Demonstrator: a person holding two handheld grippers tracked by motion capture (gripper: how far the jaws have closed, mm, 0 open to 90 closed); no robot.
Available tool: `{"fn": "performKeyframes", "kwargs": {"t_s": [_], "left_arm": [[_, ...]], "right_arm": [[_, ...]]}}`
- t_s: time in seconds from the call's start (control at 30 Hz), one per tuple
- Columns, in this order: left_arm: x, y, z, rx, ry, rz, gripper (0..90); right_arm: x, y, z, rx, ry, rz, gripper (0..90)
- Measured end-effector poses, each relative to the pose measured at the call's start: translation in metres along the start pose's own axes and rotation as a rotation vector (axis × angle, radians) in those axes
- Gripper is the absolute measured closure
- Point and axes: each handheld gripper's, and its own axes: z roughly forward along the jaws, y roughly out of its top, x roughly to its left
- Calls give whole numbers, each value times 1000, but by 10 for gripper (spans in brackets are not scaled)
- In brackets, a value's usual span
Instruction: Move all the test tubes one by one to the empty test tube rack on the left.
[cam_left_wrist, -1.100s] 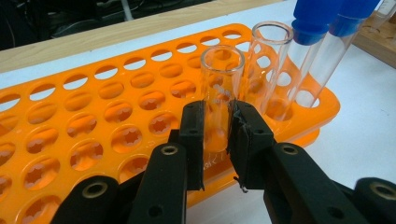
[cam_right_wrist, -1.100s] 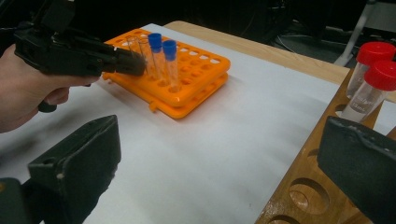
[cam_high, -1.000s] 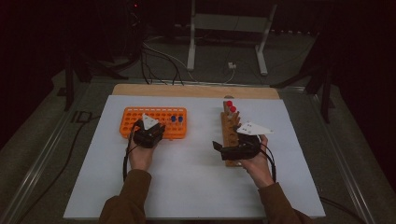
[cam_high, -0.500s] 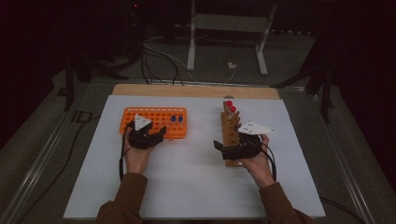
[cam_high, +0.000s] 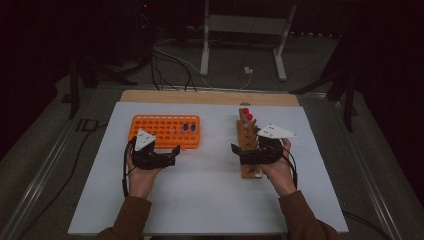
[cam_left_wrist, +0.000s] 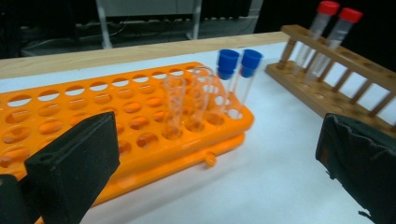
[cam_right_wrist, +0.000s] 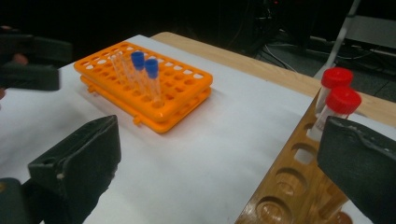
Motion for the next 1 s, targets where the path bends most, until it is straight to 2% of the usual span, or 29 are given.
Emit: {"fn": "performKeyframes", "kwargs": {"t_s": [0.17, 0.3, 0.5, 0.7, 0.83, 1.0], "left_arm": [[-2, -3, -9, 6, -23, 9, 3], [-5, -5, -15, -14, -30, 18, 3], [-5, -6, -18, -28, -42, 1, 3], [-3, -7, -21, -38, -43, -21, 3], [-2, -8, -21, -34, -36, -17, 3], [-4, -9, -19, -30, -41, -17, 3]], "right_arm": [[-3, 8, 1, -10, -16, -10, 3], [-8, 14, 5, -11, -27, 2, 3], [-16, 24, 10, -8, -57, -6, 3], [-35, 29, 21, 4, -107, 27, 4], [-46, 29, 32, 31, -141, 56, 53], [-57, 24, 45, 75, -137, 90, 118]]}}
